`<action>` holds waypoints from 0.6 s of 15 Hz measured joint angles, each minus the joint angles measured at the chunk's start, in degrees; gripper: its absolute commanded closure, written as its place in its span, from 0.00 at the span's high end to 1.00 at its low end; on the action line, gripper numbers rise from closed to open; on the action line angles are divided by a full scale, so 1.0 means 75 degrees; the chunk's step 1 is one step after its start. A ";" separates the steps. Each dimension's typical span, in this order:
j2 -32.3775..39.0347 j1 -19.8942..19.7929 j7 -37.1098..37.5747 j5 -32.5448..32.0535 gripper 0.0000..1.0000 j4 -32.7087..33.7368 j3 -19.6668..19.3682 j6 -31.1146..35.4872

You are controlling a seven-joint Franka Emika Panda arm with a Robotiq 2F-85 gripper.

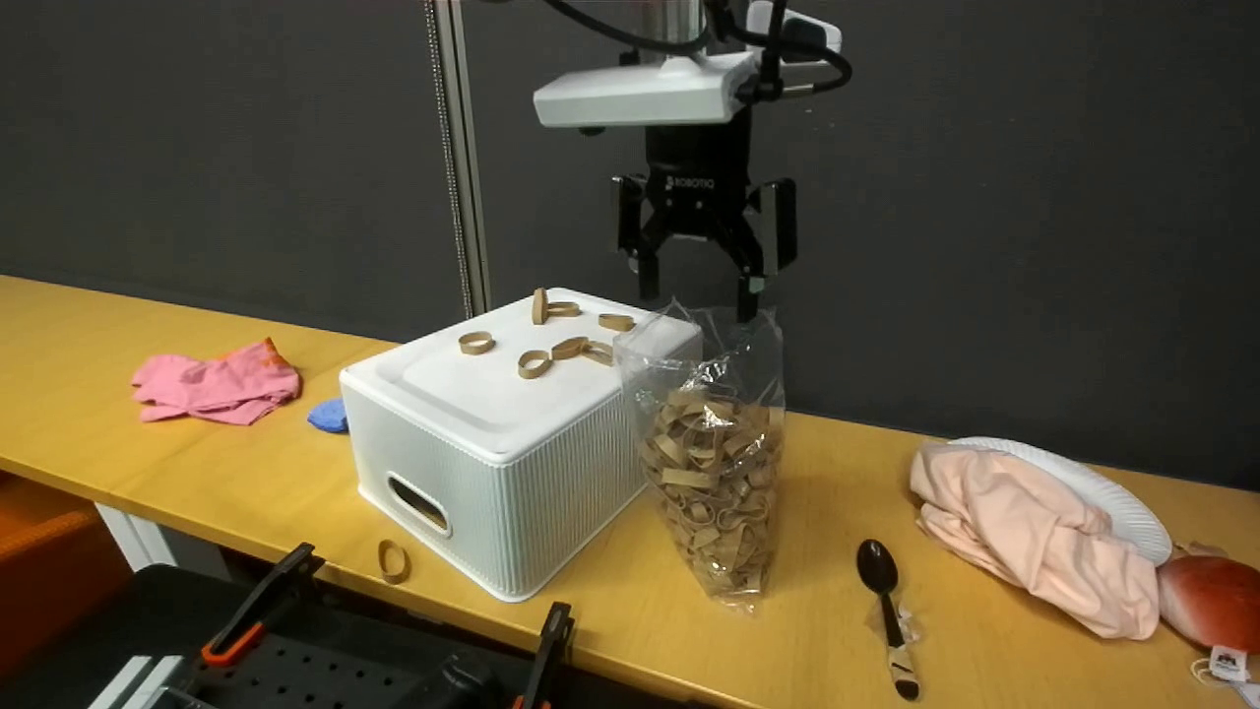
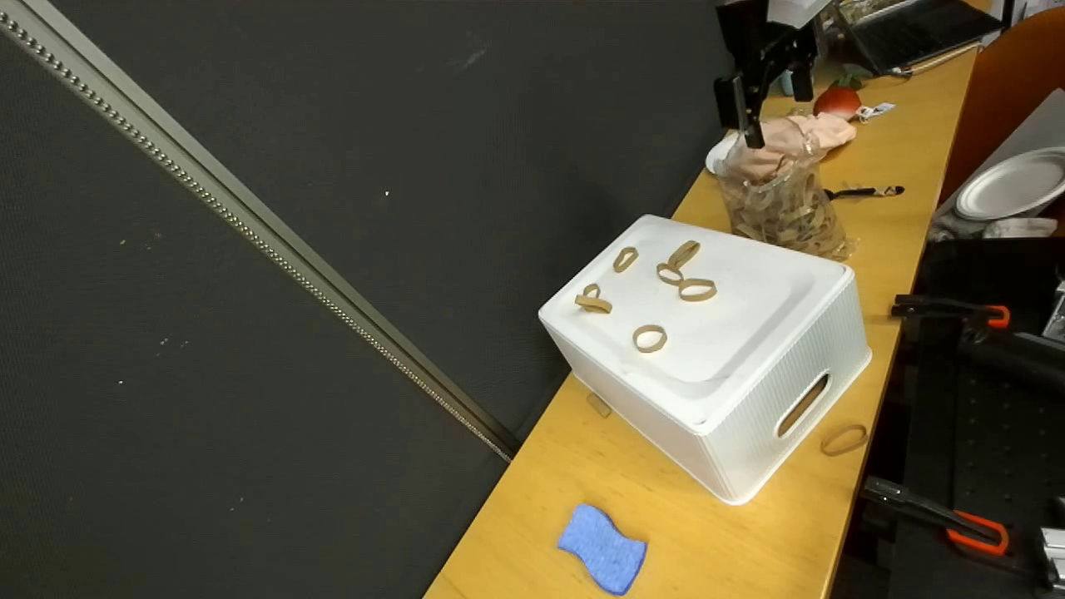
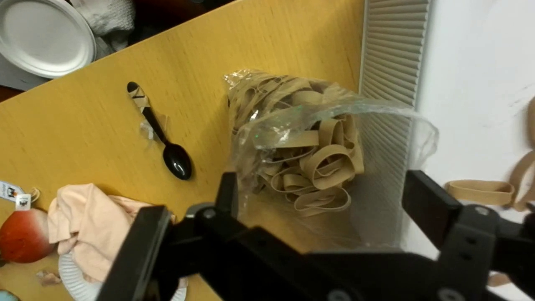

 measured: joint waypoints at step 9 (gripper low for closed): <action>-0.0504 0.0805 0.0412 0.0038 1.00 0.0045 0.0895 0.0034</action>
